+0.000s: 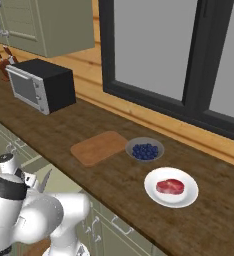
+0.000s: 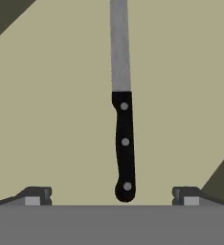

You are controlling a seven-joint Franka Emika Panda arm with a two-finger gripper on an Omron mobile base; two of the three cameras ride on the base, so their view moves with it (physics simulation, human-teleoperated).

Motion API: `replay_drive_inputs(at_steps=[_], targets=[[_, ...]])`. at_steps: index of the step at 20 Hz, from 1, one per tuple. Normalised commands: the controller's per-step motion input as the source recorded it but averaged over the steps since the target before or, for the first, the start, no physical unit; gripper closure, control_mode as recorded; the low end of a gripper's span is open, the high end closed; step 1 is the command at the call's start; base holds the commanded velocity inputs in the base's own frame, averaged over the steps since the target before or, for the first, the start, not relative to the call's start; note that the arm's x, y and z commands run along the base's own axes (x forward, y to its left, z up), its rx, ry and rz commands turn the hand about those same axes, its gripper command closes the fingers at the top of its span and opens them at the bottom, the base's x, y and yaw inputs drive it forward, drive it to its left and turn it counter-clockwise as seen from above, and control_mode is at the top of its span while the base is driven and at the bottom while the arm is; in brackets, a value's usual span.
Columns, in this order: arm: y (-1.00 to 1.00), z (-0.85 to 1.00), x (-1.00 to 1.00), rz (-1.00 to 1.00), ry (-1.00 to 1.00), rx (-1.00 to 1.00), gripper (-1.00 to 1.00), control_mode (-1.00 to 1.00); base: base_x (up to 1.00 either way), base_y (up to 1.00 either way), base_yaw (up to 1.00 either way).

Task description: Pick up the knife from the drawer and place it on the cutting board. Then place the meat from the plate to the cutting board.

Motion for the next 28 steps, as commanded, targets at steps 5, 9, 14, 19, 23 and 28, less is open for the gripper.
replay_drive_inputs(at_steps=[5, 9, 14, 19, 23, 28], targets=[[-0.02, -0.14, 0.12, 0.0, 0.0, 0.0, -1.0, -1.0, 0.0, 0.0, 0.0], [0.0, -0.19, 0.05, 0.0, 0.0, 0.0, -1.0, -1.0, 0.0, 0.0, 0.0], [0.0, -0.32, 0.05, 0.0, 0.0, 0.0, -1.0, -1.0, 0.0, 0.0, 0.0], [0.0, -0.33, 0.12, 0.0, 0.0, 0.0, -1.0, -1.0, 0.0, 0.0, 0.0], [0.0, -0.58, 0.16, 0.0, -0.01, -0.03, -1.0, -1.0, 0.0, 0.0, 0.0], [0.29, -0.97, 0.1, 0.0, -0.04, -0.13, -1.0, -1.0, 0.0, 0.0, 0.0]])
